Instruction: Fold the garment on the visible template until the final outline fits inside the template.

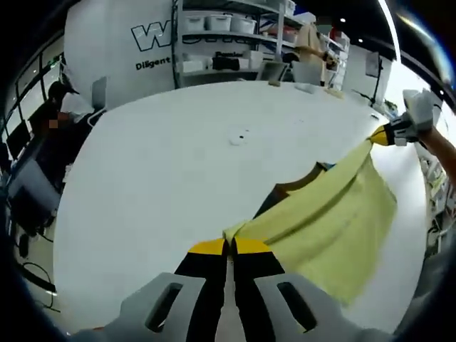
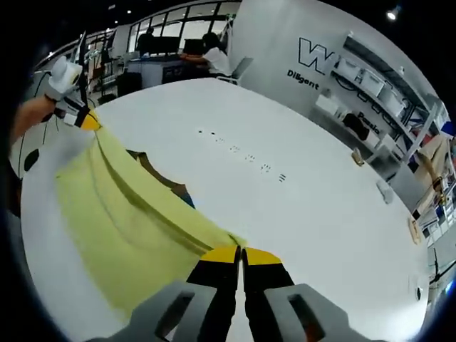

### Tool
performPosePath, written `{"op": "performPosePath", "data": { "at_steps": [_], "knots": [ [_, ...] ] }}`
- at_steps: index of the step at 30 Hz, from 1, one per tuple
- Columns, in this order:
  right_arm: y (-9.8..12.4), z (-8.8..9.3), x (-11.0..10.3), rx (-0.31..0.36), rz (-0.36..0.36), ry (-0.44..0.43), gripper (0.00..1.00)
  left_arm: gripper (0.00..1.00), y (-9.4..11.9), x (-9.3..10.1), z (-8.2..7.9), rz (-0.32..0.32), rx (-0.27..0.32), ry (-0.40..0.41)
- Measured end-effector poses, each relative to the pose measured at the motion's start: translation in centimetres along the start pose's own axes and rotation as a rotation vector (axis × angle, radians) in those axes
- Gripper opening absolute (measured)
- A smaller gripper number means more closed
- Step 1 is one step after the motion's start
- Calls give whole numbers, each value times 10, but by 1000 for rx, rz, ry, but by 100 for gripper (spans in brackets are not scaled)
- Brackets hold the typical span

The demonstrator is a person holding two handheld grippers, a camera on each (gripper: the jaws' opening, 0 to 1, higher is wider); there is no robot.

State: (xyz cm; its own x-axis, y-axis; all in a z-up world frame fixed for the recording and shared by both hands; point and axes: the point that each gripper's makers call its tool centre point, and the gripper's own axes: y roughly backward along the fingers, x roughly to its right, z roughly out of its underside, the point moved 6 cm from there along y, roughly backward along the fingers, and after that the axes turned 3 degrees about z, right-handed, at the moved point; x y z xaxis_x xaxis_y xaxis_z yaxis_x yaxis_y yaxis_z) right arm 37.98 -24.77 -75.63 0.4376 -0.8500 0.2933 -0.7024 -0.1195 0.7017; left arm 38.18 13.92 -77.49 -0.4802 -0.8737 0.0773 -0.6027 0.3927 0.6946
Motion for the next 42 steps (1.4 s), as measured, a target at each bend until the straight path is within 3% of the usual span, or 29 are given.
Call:
{"op": "performPosePath", "data": {
  "at_steps": [11, 18, 33, 35, 38, 42],
  "knots": [
    [-31, 24, -5, 2, 68, 25, 0, 0, -27, -4, 12, -35, 72, -33],
    [-41, 33, -10, -23, 73, 36, 0, 0, -41, -8, 24, -58, 58, -78],
    [-48, 42, -15, -43, 88, 61, 0, 0, -45, -10, 20, -90, 75, -107],
    [-47, 42, -15, -30, 91, 69, 0, 2, -45, -10, 19, -111, 75, -148],
    [-48, 43, -15, -14, 95, 56, 0, 10, -42, -15, 19, -128, 82, -112],
    [-46, 41, -15, 0, 110, 54, 2, 13, -42, -15, 19, -120, 79, -116]
  ]
}}
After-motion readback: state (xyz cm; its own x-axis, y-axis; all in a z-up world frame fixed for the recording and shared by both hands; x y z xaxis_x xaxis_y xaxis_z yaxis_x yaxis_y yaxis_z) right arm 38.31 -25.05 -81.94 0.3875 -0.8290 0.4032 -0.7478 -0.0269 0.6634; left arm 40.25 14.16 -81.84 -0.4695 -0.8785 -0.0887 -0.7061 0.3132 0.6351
